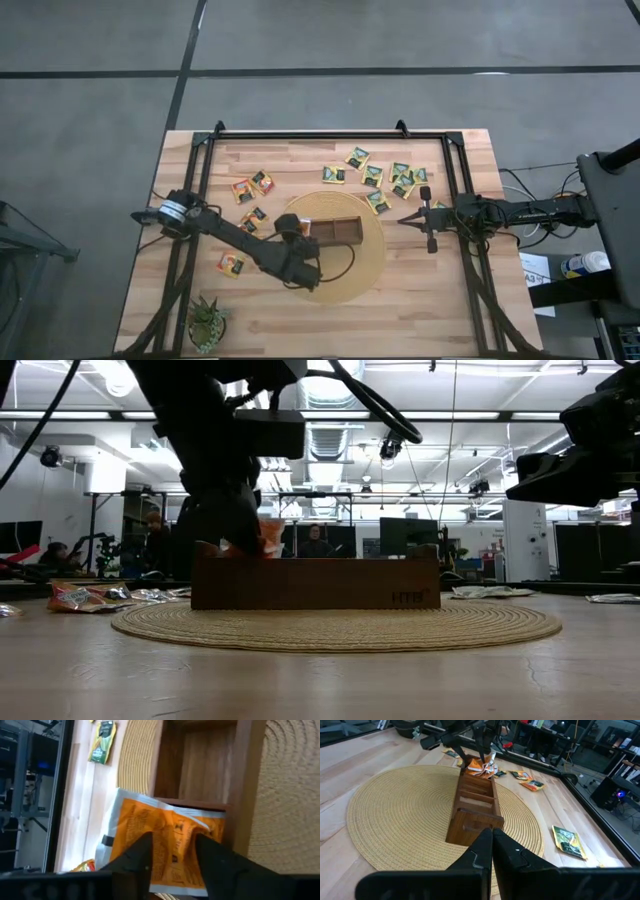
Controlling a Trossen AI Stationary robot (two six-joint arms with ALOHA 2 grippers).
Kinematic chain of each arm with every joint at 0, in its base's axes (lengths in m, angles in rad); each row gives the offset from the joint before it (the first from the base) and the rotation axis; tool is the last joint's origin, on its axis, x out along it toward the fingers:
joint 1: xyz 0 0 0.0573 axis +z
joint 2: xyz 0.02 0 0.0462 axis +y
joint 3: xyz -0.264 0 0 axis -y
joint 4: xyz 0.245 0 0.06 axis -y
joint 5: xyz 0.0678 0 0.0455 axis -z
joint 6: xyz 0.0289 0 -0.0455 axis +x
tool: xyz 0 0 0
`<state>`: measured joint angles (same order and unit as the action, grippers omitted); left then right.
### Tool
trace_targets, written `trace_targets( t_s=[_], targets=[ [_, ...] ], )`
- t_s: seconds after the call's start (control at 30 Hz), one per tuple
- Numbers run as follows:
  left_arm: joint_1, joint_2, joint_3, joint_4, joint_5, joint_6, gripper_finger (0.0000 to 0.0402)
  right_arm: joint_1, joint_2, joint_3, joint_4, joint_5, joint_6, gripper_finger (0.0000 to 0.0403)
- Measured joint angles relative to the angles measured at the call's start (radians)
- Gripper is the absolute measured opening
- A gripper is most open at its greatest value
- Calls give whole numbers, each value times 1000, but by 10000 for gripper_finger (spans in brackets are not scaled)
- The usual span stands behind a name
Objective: Pick & Place Tea
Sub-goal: Put the white orange tea bag into the left section of the wooden organizer
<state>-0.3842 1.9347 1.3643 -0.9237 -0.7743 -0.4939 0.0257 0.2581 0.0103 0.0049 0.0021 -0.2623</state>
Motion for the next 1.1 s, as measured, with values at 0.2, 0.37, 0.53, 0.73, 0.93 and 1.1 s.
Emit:
trace_targets(
  t_s=[0.2,0.37,0.53,0.73,0.93,1.1],
  targets=[
    [0,-1,3,-1,18,-7,215,0,0,0,0,0,0,9],
    [-4,-4,52,4,67,-89,241,0,0,0,0,0,0,9],
    [-6,-5,123,-12,135,-98,233,0,0,0,0,0,0,9],
    [-6,-5,175,-88,137,-90,181,0,0,0,0,0,0,9],
    [-6,-5,169,-108,214,-67,42,0,0,0,0,0,0,9],
    [-6,-5,169,-98,216,-51,3,0,0,0,0,0,0,9]
  ],
)
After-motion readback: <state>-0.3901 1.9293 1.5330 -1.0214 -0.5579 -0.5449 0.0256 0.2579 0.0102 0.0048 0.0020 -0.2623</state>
